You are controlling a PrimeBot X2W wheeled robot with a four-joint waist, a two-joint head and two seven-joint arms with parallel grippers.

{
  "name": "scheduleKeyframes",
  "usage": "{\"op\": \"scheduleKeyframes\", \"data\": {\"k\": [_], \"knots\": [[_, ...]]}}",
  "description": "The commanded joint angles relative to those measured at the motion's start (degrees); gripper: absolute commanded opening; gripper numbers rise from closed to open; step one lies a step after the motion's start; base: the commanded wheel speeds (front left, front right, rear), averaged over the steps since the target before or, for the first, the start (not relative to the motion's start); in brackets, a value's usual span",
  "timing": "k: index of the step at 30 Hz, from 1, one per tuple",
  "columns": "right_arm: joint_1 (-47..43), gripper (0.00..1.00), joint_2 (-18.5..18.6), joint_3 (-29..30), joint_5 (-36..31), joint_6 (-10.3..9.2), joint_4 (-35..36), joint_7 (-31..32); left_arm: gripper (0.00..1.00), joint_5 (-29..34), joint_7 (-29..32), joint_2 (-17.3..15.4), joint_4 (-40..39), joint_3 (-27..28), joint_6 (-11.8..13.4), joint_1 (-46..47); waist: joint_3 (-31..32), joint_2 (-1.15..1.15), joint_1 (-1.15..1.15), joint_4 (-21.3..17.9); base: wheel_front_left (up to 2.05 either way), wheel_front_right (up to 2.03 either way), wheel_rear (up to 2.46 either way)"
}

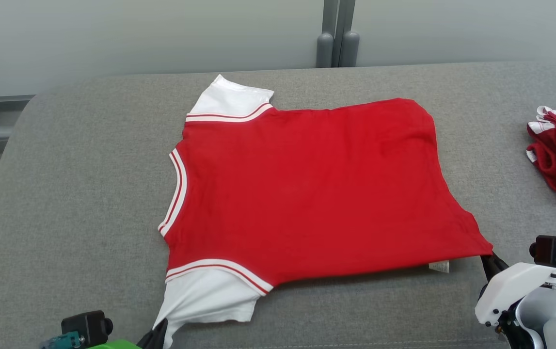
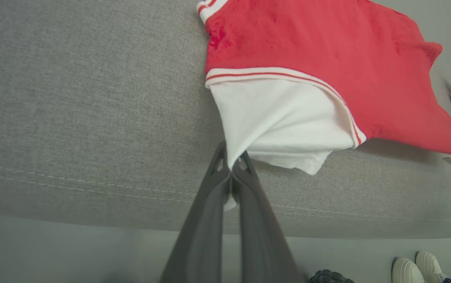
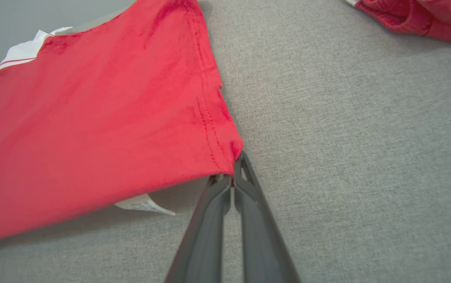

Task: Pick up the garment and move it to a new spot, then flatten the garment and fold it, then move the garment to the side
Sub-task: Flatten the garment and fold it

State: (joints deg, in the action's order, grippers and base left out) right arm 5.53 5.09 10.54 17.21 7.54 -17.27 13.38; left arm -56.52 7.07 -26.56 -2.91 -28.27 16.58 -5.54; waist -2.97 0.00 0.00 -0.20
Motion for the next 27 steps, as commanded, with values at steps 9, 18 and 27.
{"op": "scheduleKeyframes", "data": {"k": [9, 18, 27], "knots": [[-2.87, 0.0, -0.24, -0.69, 0.14, -0.1, 5.6, 1.44, 0.0, -3.29, 3.51, -0.79, -4.88, 0.79, 0.13, 0.05, -0.5, 0.0, 0.0, 0.68, 0.0, 0.0, 0.0], [2.45, 0.0, 0.18, -2.48, -0.76, -0.09, 5.33, 2.23, 0.0, -1.8, 7.4, 1.63, -1.0, -0.54, -0.87, 12.75, -3.16, 0.0, 0.0, 0.12, 0.0, 0.0, 0.0], [11.15, 0.0, 0.56, -4.17, -0.18, -0.09, 0.31, 1.62, 0.0, -1.04, 9.29, 4.22, 8.73, 0.03, -1.93, 25.79, -7.72, 0.0, 0.0, -0.95, 0.0, 0.0, 0.0]]}}
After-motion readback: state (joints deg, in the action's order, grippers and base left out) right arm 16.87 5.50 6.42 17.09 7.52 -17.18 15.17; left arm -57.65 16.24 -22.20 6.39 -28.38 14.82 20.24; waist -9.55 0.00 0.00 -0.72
